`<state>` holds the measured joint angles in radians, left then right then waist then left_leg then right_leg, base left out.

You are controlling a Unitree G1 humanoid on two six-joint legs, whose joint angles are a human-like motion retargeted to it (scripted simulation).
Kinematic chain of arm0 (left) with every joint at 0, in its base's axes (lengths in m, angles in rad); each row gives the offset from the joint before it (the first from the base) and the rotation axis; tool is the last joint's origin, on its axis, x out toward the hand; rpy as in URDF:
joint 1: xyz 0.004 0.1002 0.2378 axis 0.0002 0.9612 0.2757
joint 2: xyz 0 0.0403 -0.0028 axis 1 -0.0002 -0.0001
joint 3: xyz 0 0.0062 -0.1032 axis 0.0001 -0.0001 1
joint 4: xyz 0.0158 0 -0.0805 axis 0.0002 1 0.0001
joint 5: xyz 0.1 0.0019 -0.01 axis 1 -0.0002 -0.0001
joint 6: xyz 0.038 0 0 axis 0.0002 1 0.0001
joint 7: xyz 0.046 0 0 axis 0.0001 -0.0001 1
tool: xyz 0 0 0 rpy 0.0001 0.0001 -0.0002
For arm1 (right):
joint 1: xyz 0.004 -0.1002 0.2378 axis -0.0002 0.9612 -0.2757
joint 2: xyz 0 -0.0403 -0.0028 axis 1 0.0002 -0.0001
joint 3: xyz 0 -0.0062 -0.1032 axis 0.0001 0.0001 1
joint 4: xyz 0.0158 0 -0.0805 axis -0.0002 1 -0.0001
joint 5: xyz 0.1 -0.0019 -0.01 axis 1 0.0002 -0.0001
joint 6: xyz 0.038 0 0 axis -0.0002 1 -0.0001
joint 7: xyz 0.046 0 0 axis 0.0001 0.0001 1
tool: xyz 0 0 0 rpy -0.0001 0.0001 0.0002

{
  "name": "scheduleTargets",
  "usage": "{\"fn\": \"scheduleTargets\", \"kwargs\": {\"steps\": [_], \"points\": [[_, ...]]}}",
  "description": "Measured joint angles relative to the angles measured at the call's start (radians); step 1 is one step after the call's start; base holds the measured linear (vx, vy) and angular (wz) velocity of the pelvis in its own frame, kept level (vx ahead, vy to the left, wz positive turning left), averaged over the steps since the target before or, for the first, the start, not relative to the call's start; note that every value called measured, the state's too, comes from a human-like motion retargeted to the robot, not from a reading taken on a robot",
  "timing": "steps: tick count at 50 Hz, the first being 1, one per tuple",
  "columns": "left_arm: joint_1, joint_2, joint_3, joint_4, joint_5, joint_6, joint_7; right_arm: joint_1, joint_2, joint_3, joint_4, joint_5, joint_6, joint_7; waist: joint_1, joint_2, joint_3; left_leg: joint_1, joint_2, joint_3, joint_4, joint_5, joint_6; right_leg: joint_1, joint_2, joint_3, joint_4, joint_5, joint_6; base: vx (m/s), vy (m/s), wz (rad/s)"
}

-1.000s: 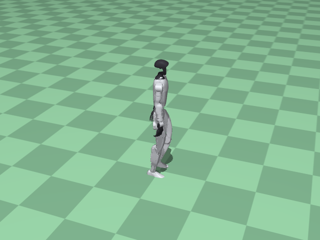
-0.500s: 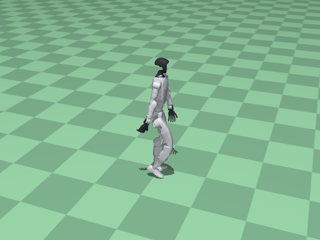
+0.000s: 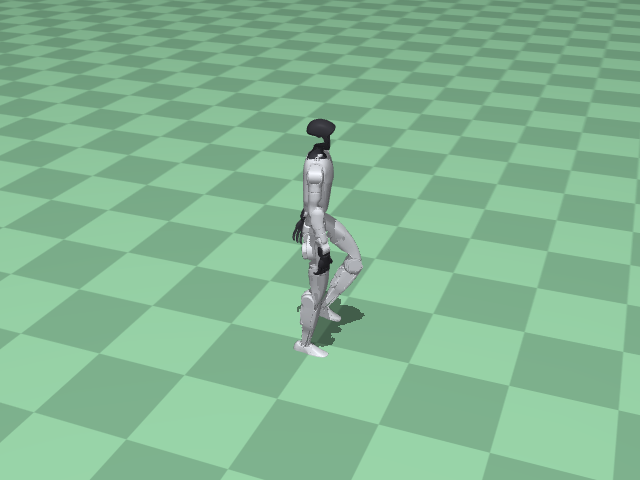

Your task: In place motions

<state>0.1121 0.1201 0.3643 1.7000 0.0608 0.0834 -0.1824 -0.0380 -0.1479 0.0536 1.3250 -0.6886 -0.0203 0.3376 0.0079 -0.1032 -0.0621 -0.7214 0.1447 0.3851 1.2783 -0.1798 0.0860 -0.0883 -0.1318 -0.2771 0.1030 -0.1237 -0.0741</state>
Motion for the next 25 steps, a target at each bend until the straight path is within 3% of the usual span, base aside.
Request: {"fn": "scheduleTargets", "kwargs": {"steps": [5, 8, 10, 11, 13, 15, 17, 20, 25], "points": [[-0.009, 0.007, 0.003, -0.026, -0.023, -0.007, 0.017, 0.048, 0.006, -0.028, 0.082, 0.049, 0.024, 0.007, -0.048, 0.043, -0.034, 0.365, -0.162, -0.069, -0.591, 0.099, -0.061, 0.026, 0.025, -0.051, 0.037, -0.046, 0.002, 0.16, -0.02, 0.27], [-0.029, 0.006, -0.016, -0.055, -0.042, -0.014, 0.031, 0.091, -0.002, -0.054, 0.139, 0.042, 0.044, 0.001, -0.078, 0.093, -0.056, 0.569, -0.172, -0.045, -0.92, -0.11, -0.047, 0.013, 0.067, -0.068, 0.119, -0.074, -0.003, 0.16, -0.08, 0.21], [-0.055, 0.003, -0.041, -0.061, -0.056, -0.012, 0.027, 0.116, -0.015, -0.066, 0.183, 0.028, 0.071, -0.019, -0.129, 0.161, -0.097, 0.574, -0.164, -0.124, -1.03, -0.137, -0.009, -0.037, 0.092, -0.136, 0.197, -0.017, 0.018, -0.01, -0.11, 0.56], [-0.099, 0.005, -0.052, -0.061, -0.061, -0.006, 0.022, 0.109, -0.018, -0.074, 0.202, 0.036, 0.087, -0.035, -0.142, 0.19, -0.093, 0.549, -0.13, -0.157, -1.046, -0.118, -0.024, -0.104, 0.088, -0.155, 0.297, 0.066, 0.048, -0.36, -0.12, 0.21], [-0.184, 0.013, -0.071, -0.086, -0.061, -0.001, 0.026, 0.084, -0.023, -0.082, 0.24, 0.082, 0.107, -0.068, -0.141, 0.206, -0.044, 0.527, -0.088, -0.165, -1.068, -0.097, -0.041, -0.283, 0.059, -0.08, 0.559, 0.213, 0.139, -0.58, -0.12, -0.36], [-0.236, 0.024, -0.131, -0.154, -0.065, -0.012, 0.031, 0.077, -0.036, -0.085, 0.262, 0.138, 0.094, -0.076, -0.147, 0.198, 0.01, 0.548, -0.094, -0.166, -1.102, -0.09, -0.031, -0.431, 0.096, 0.035, 0.752, 0.268, 0.161, -0.42, -0.08, -0.17], [-0.268, 0.051, -0.213, -0.212, -0.063, -0.013, 0.009, 0.1, -0.047, -0.078, 0.278, 0.138, 0.091, -0.046, -0.151, 0.21, 0.007, 0.54, -0.085, -0.166, -1.121, -0.078, -0.026, -0.54, 0.092, 0.038, 0.905, 0.198, 0.115, -0.14, -0.07, -0.07], [-0.299, 0.09, -0.211, -0.267, 0.022, -0.008, 0.001, 0.104, -0.047, -0.052, 0.317, 0.09, 0.127, -0.039, -0.208, 0.233, -0.015, 0.494, -0.069, -0.191, -1.121, -0.065, -0.023, -0.661, 0.091, 0.027, 1.033, 0.141, 0.075, -0.05, -0.08, 0.18], [-0.307, 0.068, -0.276, -0.308, 0.013, -0.036, 0.062, 0.152, -0.048, -0.077, 0.333, 0.079, 0.123, -0.056, -0.149, 0.214, -0.021, 0.527, -0.073, -0.183, -1.137, -0.061, -0.027, -0.585, 0.111, 0.064, 0.937, 0.144, 0.099, 0.08, -0.02, -0.02]]}}
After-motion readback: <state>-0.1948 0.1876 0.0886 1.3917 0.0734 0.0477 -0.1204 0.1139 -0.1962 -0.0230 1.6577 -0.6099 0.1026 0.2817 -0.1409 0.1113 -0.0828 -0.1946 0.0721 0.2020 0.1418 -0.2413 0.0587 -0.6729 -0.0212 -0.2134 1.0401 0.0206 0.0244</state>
